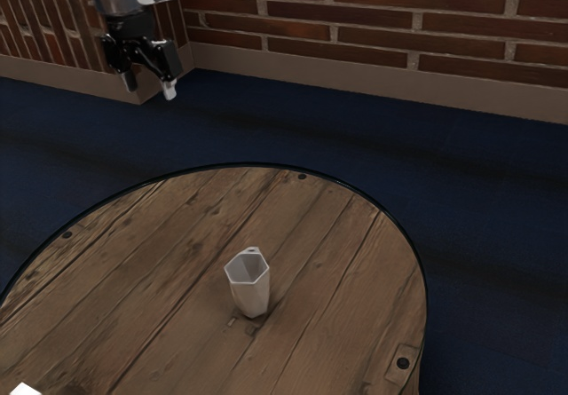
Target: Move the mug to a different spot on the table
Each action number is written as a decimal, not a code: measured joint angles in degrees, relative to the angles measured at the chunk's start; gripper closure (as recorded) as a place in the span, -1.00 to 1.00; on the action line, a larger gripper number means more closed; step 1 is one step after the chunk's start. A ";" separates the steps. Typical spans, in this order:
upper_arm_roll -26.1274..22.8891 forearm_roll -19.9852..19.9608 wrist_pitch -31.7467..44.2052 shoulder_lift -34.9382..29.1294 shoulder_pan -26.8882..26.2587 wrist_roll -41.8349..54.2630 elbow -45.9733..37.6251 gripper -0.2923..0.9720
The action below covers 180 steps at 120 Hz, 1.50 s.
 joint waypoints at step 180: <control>2.39 -21.70 23.31 22.40 -11.02 -5.39 -19.96 0.08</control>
